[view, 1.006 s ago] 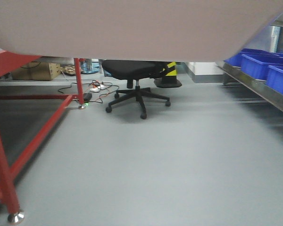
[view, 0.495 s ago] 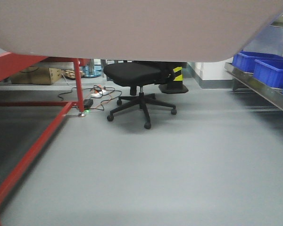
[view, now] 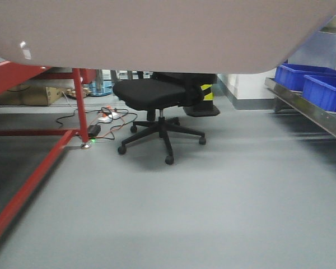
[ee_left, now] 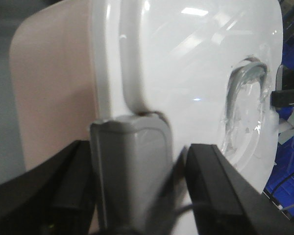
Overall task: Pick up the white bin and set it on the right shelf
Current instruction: 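Turn the base toward the steel shelf with blue crates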
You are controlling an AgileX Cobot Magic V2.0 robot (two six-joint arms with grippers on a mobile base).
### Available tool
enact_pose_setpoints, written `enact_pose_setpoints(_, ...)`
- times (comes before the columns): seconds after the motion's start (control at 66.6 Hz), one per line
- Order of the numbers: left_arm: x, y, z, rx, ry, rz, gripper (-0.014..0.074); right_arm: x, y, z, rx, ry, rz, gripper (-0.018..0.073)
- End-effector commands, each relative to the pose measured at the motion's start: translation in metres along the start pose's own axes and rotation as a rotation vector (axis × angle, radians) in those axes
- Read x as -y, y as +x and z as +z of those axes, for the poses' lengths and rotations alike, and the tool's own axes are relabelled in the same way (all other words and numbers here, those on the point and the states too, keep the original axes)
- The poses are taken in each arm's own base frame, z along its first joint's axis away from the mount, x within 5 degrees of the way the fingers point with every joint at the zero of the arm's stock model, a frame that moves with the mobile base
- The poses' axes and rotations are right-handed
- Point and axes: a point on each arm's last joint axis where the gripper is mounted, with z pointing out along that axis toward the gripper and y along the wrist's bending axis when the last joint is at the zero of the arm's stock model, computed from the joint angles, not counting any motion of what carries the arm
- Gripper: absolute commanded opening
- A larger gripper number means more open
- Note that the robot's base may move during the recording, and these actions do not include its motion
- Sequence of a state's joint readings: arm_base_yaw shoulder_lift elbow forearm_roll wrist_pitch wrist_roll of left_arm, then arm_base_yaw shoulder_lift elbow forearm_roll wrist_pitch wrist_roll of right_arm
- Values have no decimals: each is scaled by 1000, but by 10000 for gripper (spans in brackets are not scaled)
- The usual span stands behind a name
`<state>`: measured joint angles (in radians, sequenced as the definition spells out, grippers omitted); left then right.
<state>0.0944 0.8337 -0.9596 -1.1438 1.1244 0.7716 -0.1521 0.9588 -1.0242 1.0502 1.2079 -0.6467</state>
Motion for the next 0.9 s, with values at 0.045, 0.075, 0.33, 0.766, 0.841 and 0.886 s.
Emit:
enact_pose_setpoints(0.045,25,-14,-8,96,169,-18,262,-25,-9,-8,54,-165,-9,424)
enact_pose_setpoints(0.075,25,-14,-8,96,169,-18,262,-25,-9,-8,54,-165,-9,424)
enact_pose_setpoints(0.33,25,-14,-8,96,169,-18,262,-25,-9,-8,54,-165,-9,424)
enact_pose_setpoints(0.766,25,-14,-8,96,169,-18,262,-25,-9,-8,54,-165,-9,424)
enact_pose_setpoints(0.841,25,-14,-8,96,169,-18,262,-25,-9,-8,54,-165,-9,424)
enact_pose_setpoints(0.886,25,-14,-8,96,169,-18,262,-25,-9,-8,54,-165,-9,424)
